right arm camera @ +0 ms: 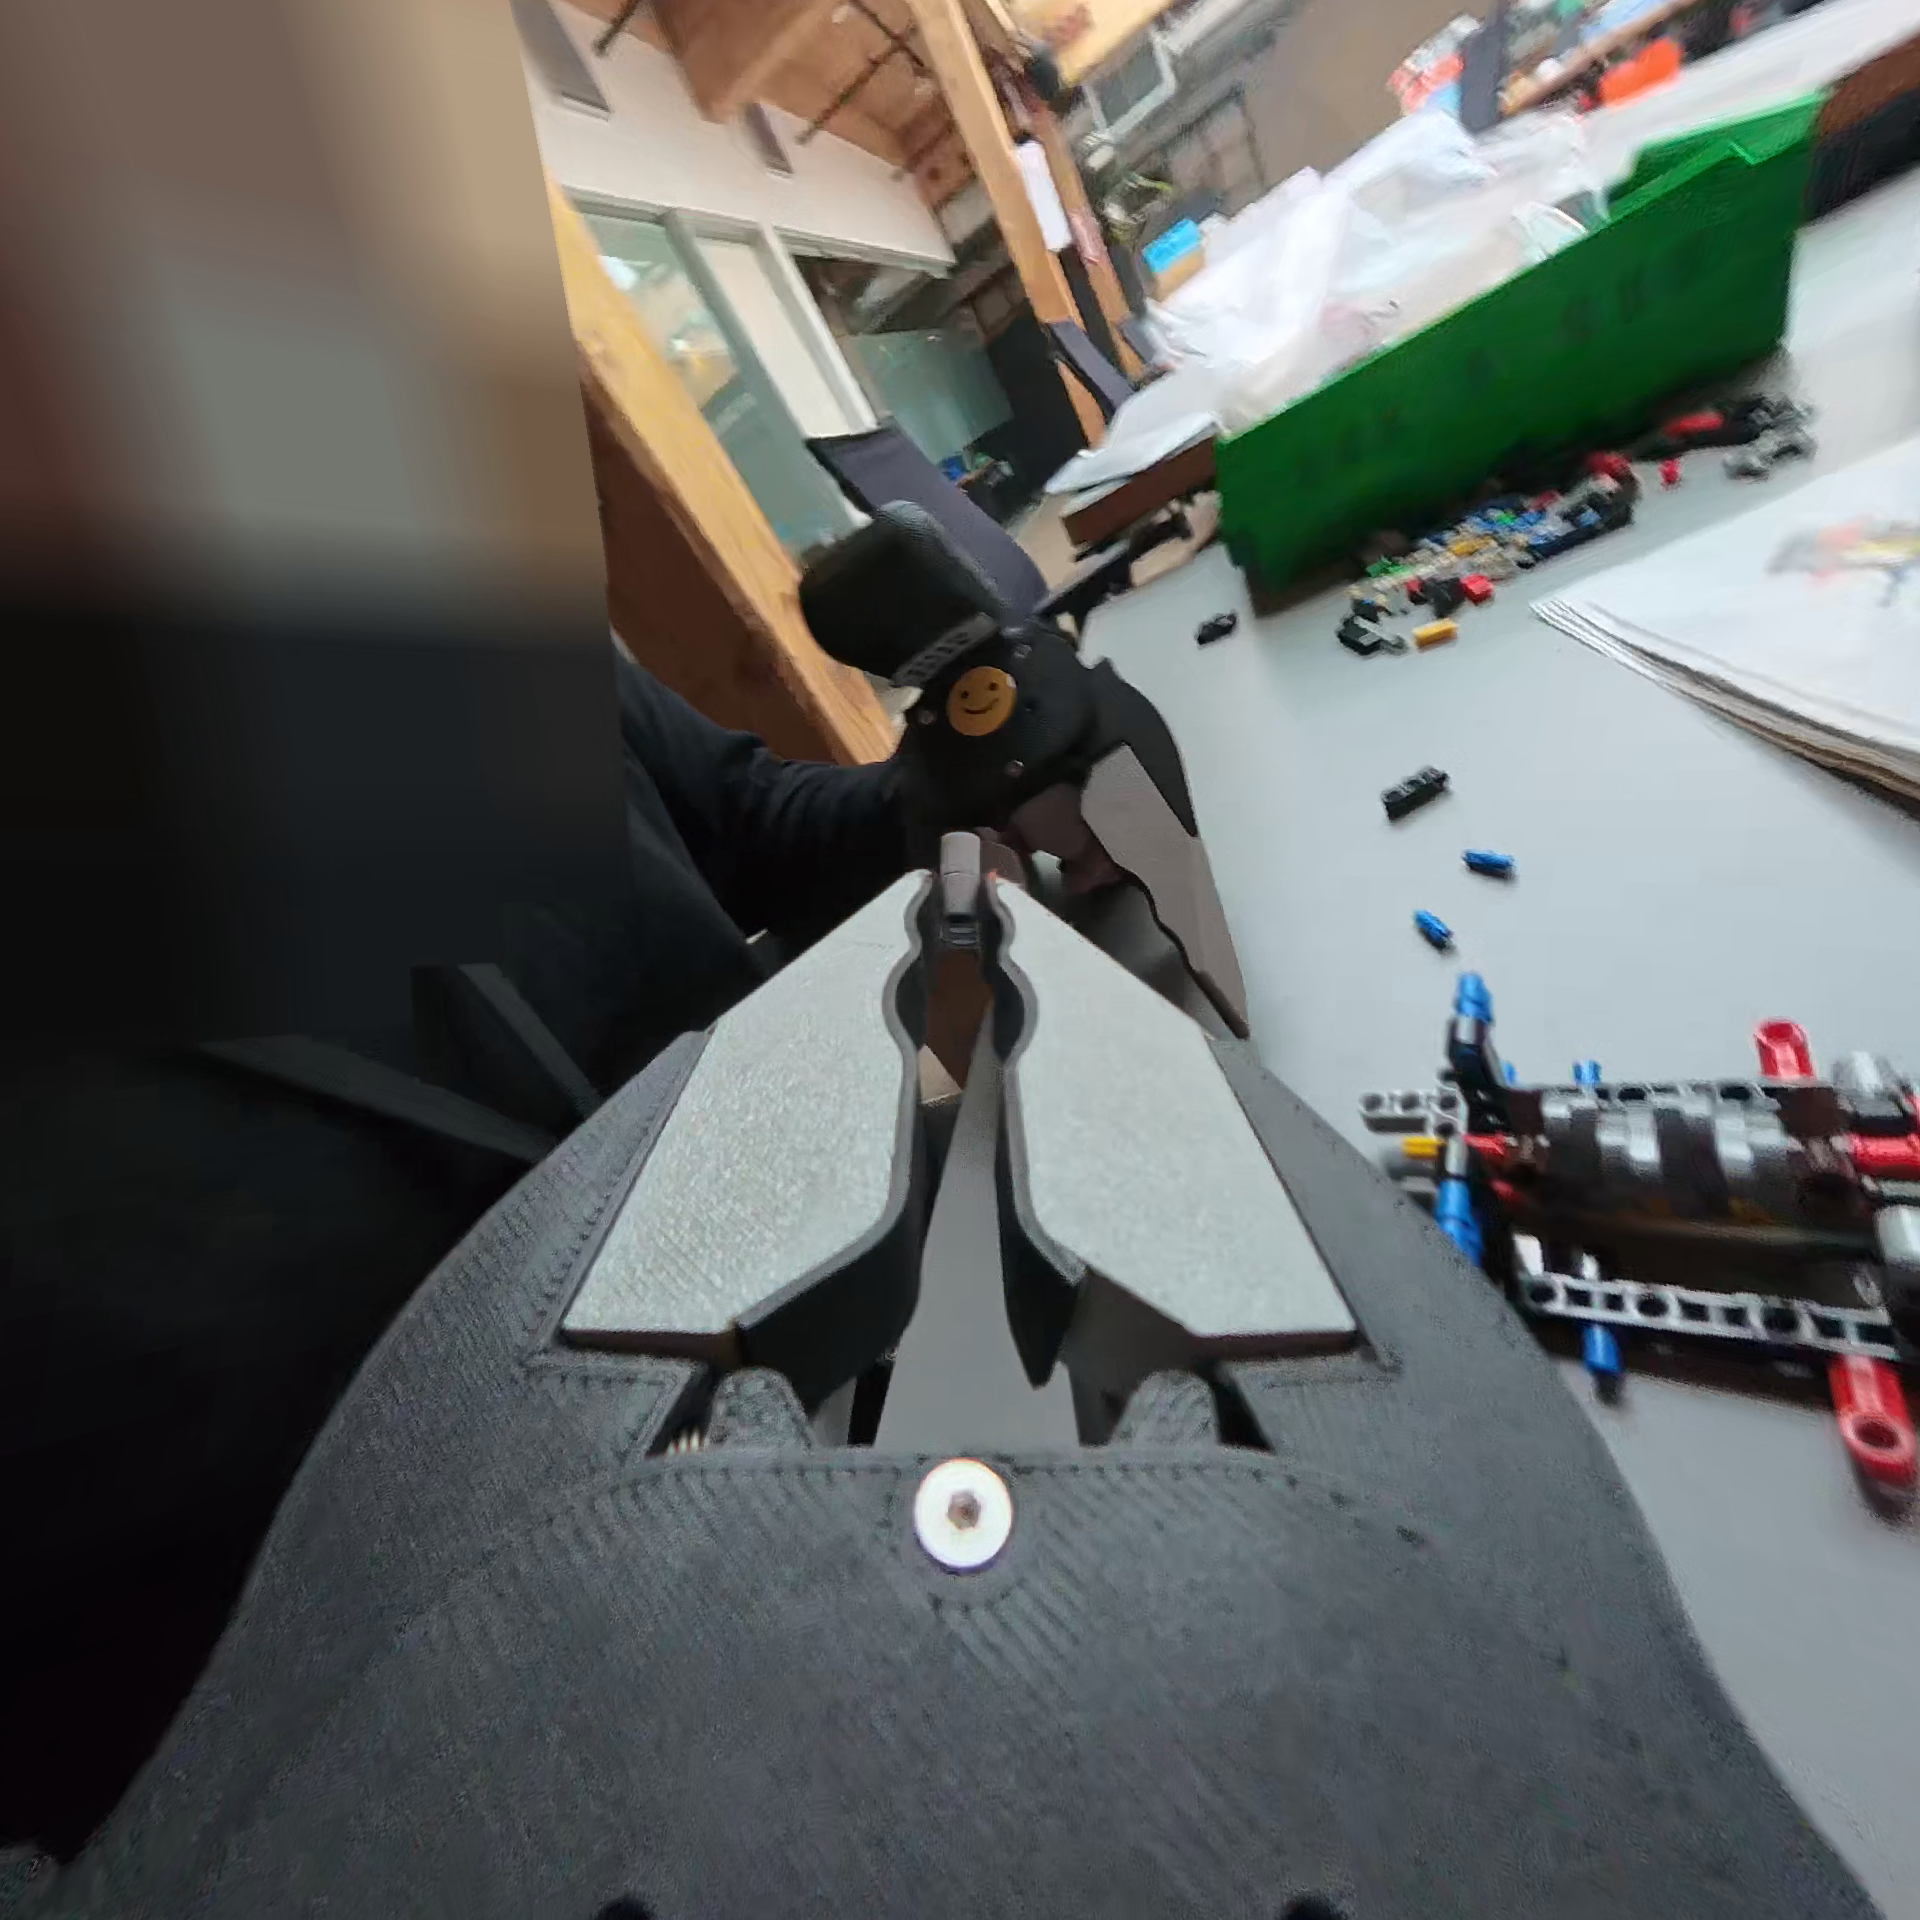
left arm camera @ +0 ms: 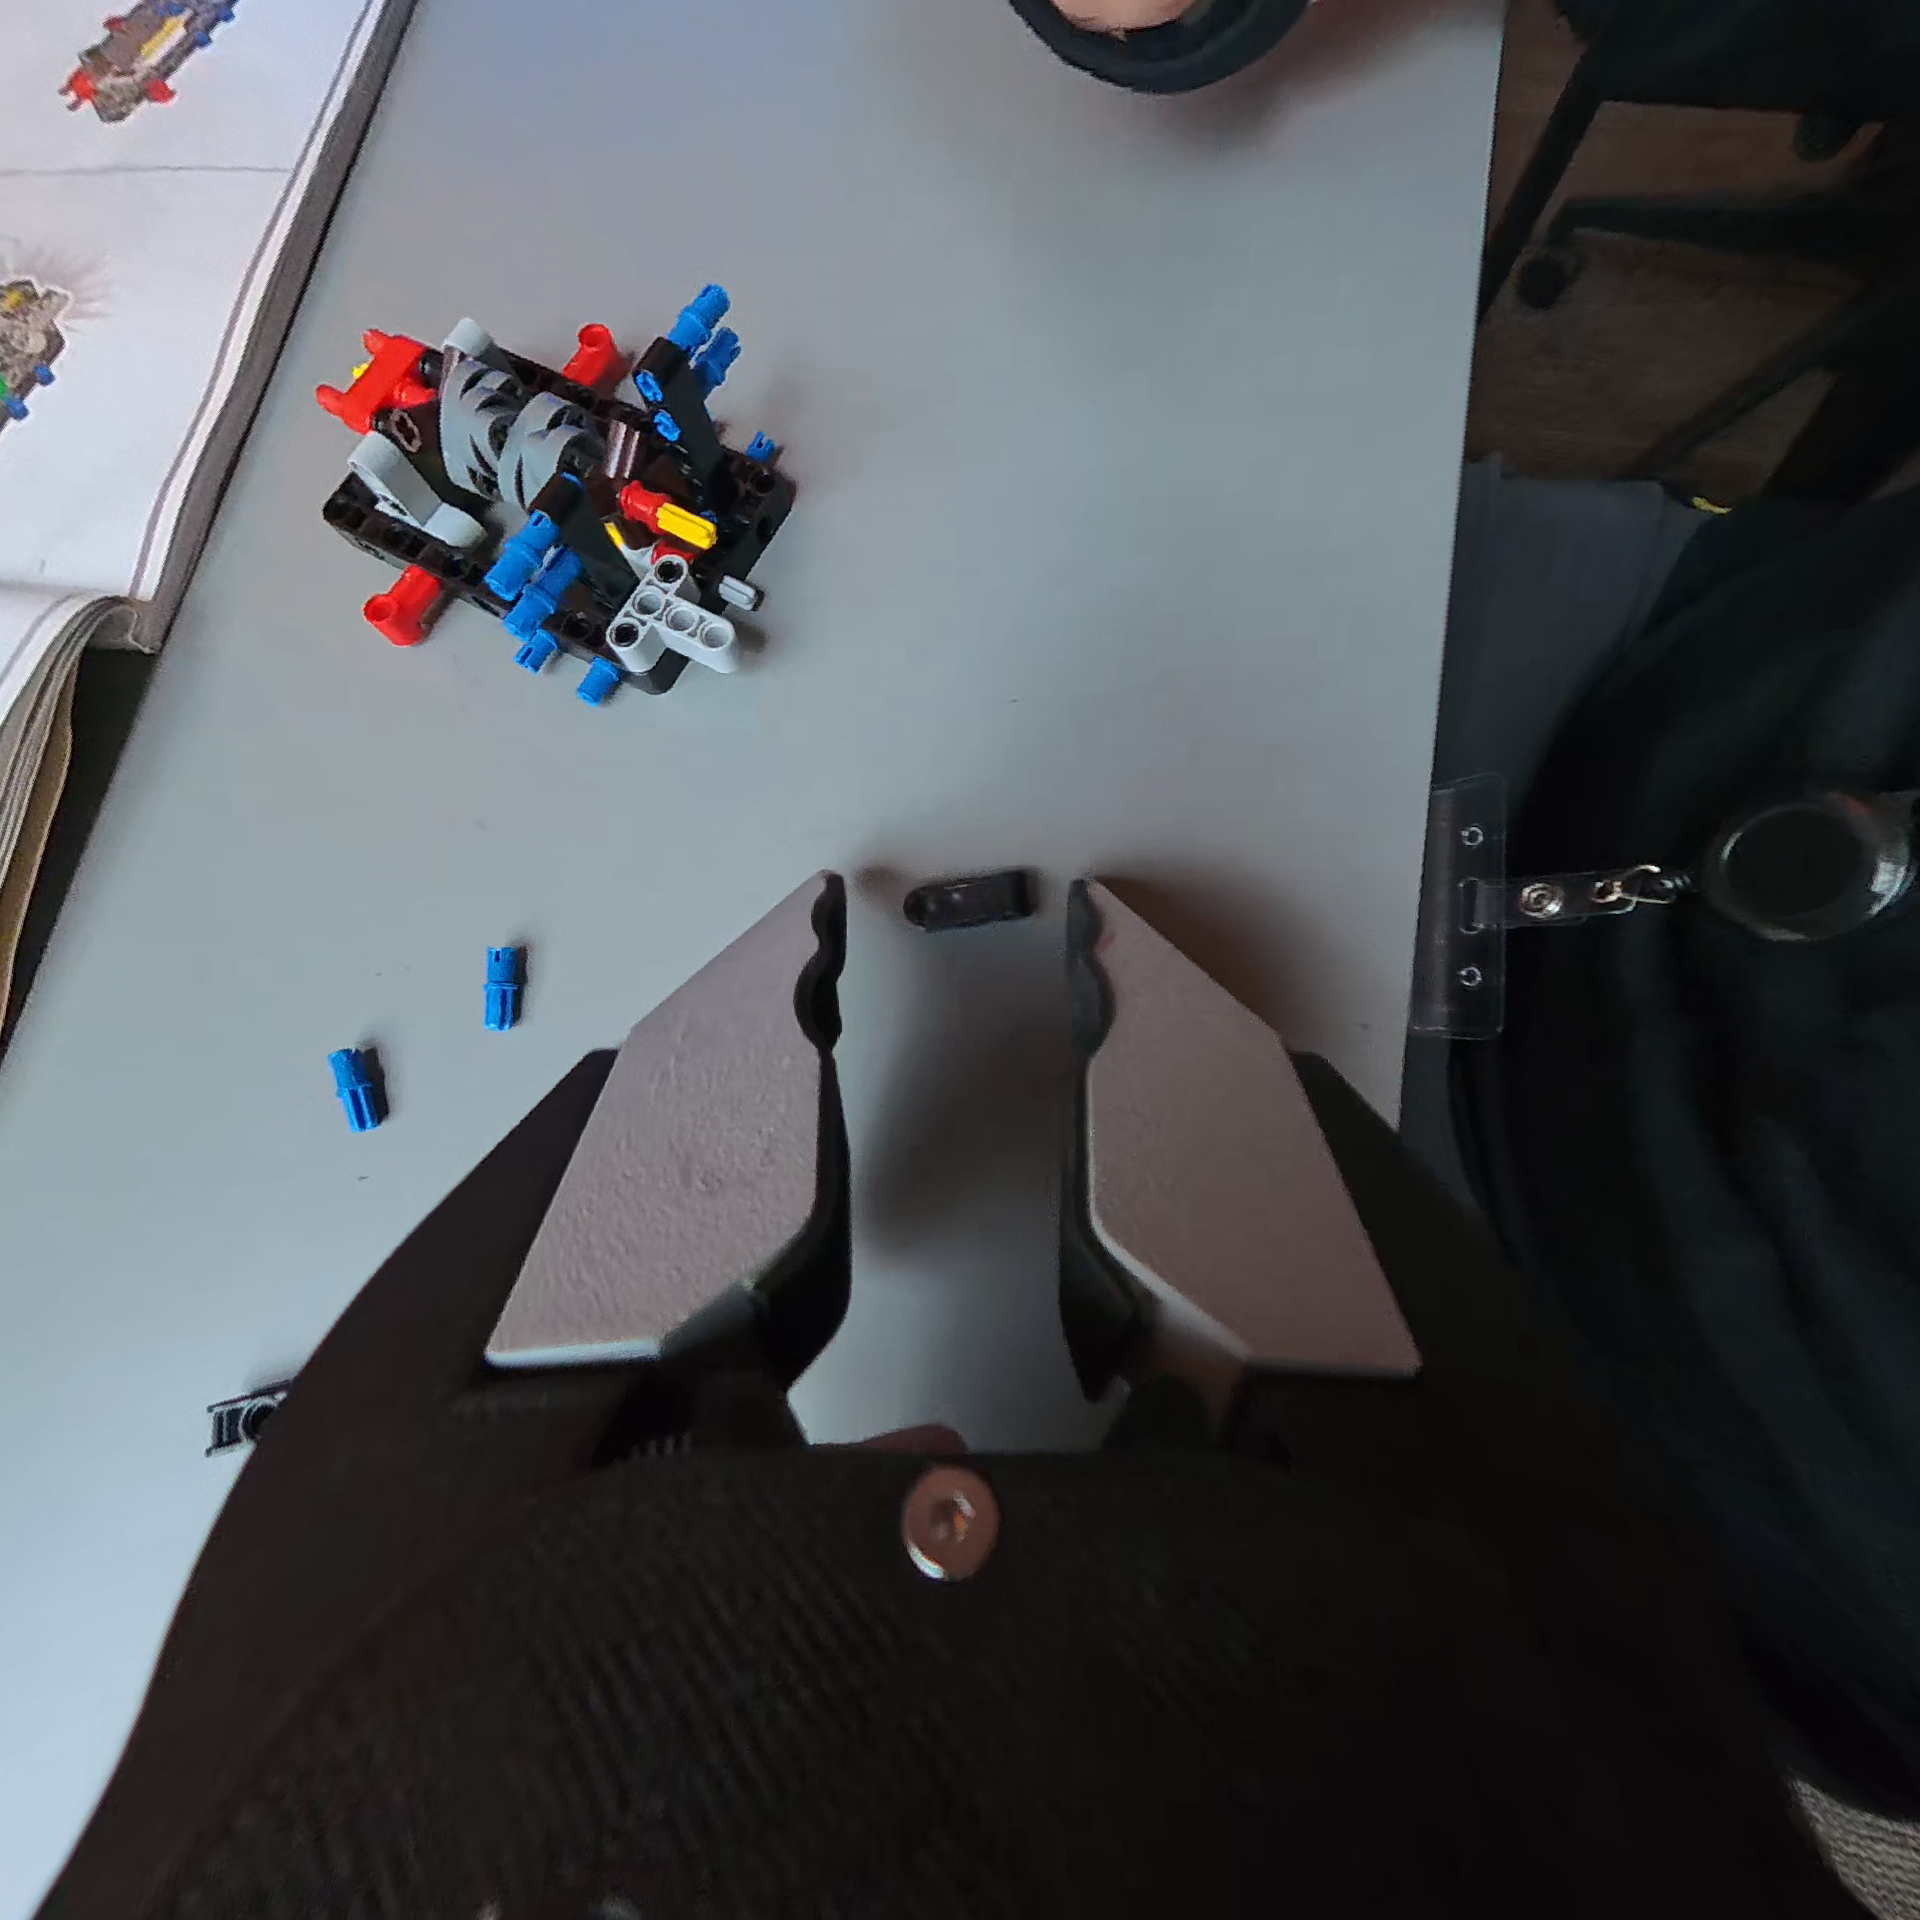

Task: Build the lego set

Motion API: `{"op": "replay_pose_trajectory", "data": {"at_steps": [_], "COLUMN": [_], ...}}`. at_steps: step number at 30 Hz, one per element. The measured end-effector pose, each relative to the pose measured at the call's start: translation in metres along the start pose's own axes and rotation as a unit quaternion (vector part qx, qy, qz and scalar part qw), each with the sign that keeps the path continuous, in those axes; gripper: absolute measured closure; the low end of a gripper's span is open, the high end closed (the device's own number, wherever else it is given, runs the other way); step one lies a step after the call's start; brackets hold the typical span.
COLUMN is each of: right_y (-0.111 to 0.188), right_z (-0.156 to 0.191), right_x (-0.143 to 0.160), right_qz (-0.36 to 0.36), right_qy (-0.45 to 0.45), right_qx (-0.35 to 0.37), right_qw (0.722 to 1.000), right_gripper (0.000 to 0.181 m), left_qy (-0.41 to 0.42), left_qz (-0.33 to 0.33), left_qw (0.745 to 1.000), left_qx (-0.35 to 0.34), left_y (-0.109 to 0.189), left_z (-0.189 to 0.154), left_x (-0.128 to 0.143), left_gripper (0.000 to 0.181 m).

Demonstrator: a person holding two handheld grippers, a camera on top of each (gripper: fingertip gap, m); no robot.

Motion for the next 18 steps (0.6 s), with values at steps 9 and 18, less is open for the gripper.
{"op": "replay_pose_trajectory", "data": {"at_steps": [9,18], "right_y": [-0.019,-0.038], "right_z": [-0.032,-0.04], "right_x": [-0.007,-0.009], "right_qz": [-0.013,0.013], "right_qy": [-0.241,-0.291], "right_qx": [0.146,0.189], "right_qw": [0.959,0.938], "right_gripper": [0.178,0.177], "left_qy": [-0.015,0.047], "left_qz": [-0.078,-0.117], "left_qw": [0.985,0.979], "left_qx": [-0.151,-0.157], "left_y": [0.017,0.02], "left_z": [0.01,0.012], "left_x": [-0.029,-0.037], "left_gripper": [0.15,0.161]}}
Point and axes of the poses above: each gripper's, where its closed fingertips meet, y back along the fingers, x out of its underside, z = x × y across the jaws, the point moved 8 cm from there along y, back along the fingers, and after that the axes turned 9 degrees about -y, right-handed, at the moved point
